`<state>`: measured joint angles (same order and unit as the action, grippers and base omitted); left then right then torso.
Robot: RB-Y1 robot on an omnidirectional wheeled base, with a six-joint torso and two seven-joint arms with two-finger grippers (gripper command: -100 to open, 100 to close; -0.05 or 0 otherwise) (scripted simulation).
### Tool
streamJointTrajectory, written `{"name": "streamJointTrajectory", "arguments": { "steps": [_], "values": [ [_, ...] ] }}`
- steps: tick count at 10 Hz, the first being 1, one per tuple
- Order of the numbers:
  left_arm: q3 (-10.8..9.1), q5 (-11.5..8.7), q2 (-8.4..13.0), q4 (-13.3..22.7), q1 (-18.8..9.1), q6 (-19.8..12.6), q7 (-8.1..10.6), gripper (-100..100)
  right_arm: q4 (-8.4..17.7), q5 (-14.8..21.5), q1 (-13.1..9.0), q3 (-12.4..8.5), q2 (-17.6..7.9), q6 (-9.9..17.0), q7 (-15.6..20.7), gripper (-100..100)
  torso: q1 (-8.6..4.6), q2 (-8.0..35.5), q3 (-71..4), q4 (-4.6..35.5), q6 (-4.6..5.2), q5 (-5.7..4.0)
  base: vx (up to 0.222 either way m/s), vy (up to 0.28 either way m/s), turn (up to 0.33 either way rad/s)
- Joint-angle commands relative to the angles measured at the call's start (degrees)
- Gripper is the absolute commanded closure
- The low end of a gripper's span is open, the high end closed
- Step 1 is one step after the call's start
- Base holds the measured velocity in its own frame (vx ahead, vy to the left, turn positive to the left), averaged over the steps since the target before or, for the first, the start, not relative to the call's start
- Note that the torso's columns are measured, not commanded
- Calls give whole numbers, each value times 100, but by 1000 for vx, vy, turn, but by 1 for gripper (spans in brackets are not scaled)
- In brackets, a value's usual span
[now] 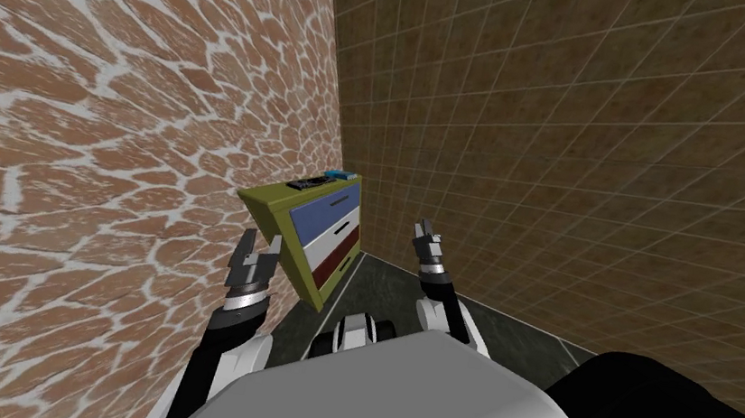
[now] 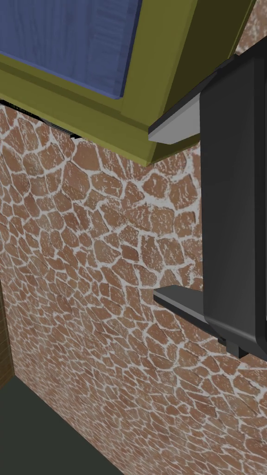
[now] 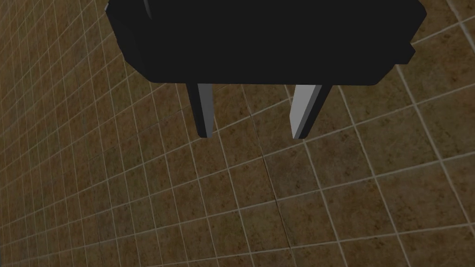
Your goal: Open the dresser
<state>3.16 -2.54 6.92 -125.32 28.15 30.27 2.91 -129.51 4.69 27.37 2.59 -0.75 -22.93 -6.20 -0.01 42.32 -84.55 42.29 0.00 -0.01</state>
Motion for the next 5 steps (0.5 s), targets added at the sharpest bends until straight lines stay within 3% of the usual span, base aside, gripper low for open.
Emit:
{"name": "streamJointTrajectory", "arguments": {
  "steps": [1,5],
  "values": [
    [20,4,32,101,-116,-322,25,-100,0,0,-1,0,0,0,0,0,4,15,10,4,-1,1,99,-16,-54],
    [63,17,-35,291,-286,-730,48,-100,0,0,0,0,0,0,0,0,4,-11,-7,-3,0,1,116,-7,-48]
  ]
}}
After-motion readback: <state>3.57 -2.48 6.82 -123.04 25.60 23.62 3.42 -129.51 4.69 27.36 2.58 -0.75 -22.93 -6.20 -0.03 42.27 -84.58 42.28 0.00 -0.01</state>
